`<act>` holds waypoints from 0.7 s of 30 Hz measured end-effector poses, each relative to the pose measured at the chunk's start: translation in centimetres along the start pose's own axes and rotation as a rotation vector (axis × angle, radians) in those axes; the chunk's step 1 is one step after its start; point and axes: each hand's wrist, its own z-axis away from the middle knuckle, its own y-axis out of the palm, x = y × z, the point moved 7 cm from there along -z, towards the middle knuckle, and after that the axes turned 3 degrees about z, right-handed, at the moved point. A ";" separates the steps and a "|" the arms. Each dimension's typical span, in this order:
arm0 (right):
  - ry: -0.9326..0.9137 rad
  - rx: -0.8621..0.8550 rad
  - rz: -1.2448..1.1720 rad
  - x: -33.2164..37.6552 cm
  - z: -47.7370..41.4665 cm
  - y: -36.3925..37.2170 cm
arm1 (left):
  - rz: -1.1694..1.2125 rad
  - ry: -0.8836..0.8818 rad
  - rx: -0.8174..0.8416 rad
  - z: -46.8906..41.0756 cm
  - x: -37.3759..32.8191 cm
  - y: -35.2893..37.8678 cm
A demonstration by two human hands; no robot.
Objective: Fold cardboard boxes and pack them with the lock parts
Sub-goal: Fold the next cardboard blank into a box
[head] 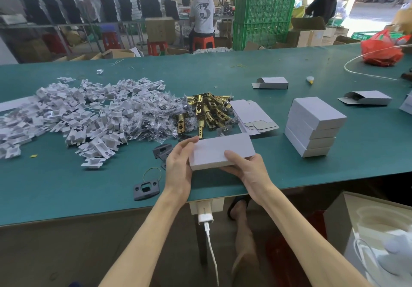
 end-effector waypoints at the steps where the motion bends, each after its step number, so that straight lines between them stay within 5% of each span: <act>1: -0.008 0.003 0.021 0.0 0.0 0.0 | -0.026 0.014 0.013 0.0 -0.1 0.1; 21: -0.038 0.096 -0.135 0.1 -0.1 0.0 | -0.073 -0.051 0.024 -0.3 0.5 0.0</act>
